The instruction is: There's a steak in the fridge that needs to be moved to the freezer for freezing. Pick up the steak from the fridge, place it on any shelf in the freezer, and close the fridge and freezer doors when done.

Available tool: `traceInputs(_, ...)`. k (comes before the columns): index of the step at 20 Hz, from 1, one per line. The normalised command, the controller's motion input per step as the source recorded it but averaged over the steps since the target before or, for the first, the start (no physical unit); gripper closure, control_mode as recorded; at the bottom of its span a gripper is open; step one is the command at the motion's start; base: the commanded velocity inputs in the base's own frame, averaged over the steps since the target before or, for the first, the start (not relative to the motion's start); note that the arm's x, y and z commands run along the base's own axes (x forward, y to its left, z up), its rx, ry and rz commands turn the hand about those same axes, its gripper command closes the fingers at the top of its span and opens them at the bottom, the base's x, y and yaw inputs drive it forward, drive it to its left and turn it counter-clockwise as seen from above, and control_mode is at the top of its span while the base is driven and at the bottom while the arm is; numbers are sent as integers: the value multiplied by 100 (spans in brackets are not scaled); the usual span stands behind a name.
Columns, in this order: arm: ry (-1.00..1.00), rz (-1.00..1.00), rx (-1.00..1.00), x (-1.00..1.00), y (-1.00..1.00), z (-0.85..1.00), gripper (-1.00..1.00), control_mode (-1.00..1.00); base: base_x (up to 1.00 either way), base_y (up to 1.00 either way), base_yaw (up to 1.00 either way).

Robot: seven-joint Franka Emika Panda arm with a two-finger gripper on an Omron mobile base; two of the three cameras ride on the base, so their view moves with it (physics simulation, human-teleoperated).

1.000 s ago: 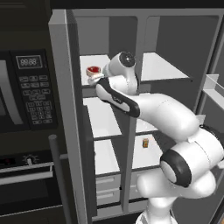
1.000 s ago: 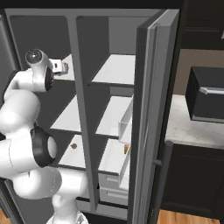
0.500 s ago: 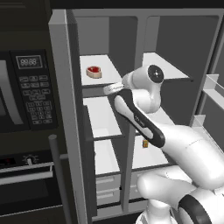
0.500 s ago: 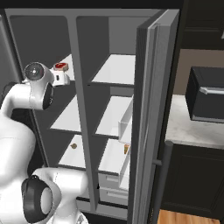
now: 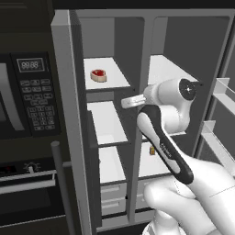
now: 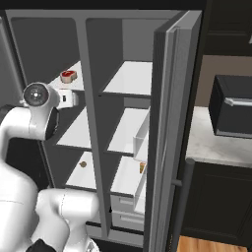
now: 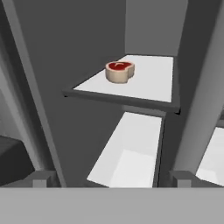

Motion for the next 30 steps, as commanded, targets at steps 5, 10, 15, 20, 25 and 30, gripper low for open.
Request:
traceInputs(5, -2, 5, 5, -75, -43, 19, -100, -100, 0, 0, 0)
traceInputs(10, 0, -20, 1, -65, -34, 6, -100, -100, 0, 0, 0)
traceInputs(15, 0, -18, 0, -72, -12, -2, -100, -100, 0, 0, 0)
traceInputs(20, -3, -2, 0, -86, -27, 0, -100, -100, 0, 0, 0)
traceInputs(25, 5, 0, 0, -20, -55, 0, -100, -100, 0, 0, 0)
traceInputs(30, 1, -4, 0, -1, -25, -20, -100, -100, 0, 0, 0)
